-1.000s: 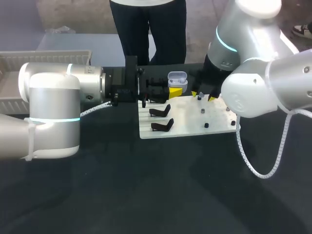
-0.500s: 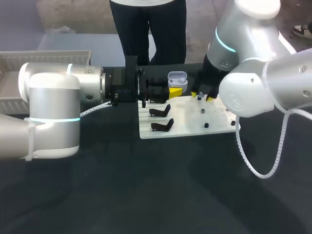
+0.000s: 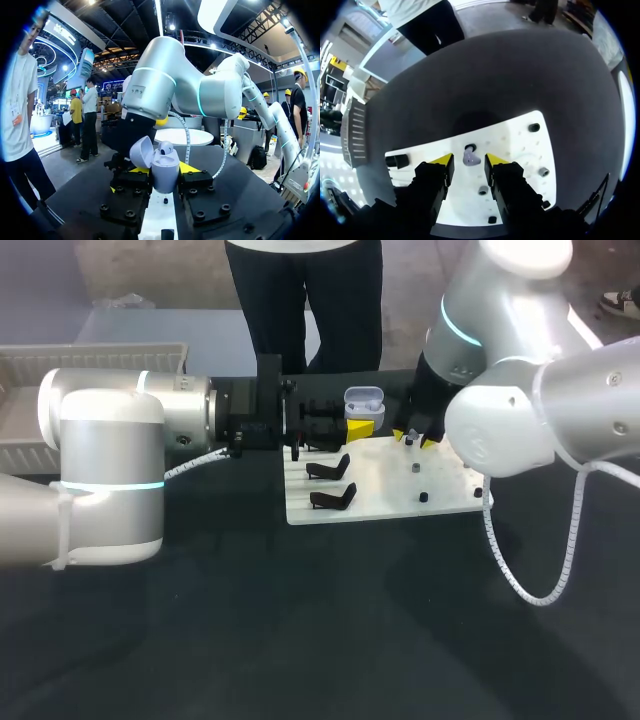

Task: Pick up each earbud case from the left stands, insert the matching earbuds, close the lid, and place the case in the box.

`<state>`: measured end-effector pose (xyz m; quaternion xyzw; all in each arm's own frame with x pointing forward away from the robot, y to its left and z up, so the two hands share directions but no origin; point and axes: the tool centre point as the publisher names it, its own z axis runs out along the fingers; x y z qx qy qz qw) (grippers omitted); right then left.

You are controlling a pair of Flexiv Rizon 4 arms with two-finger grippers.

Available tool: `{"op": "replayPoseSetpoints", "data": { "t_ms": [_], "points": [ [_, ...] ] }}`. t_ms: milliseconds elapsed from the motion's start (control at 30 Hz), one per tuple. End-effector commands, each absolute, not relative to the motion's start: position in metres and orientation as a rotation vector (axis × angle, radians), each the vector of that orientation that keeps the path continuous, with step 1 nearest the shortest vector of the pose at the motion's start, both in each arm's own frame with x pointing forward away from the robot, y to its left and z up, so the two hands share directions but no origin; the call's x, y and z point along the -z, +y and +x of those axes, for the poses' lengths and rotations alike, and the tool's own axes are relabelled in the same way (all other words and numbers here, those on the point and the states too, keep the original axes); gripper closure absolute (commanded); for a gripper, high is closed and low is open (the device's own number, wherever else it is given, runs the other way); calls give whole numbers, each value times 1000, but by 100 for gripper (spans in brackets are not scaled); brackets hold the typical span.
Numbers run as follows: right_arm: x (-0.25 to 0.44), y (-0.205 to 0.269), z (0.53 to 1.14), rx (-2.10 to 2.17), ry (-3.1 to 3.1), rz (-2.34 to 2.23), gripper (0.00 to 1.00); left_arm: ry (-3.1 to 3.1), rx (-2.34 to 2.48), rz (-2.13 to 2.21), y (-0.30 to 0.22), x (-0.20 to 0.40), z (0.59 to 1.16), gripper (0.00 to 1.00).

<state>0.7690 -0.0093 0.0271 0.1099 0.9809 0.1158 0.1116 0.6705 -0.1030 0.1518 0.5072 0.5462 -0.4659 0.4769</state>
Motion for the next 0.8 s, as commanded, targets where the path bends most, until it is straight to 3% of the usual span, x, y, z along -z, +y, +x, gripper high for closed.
{"op": "replayPoseSetpoints", "data": {
  "t_ms": [33, 167, 300, 800],
  "points": [
    [-25, -9, 772, -345, 2884, 323, 62, 1329, 1132, 1231, -103, -150, 669, 100],
    [-24, -8, 773, -348, 2886, 327, 63, 1329, 1132, 1231, -103, -150, 669, 100],
    [-24, -7, 773, -351, 2884, 326, 73, 1329, 1132, 1231, -103, -150, 669, 100],
    [-25, -13, 772, -348, 2879, 345, 73, 1329, 1132, 1231, -103, -150, 669, 100]
  ]
}}
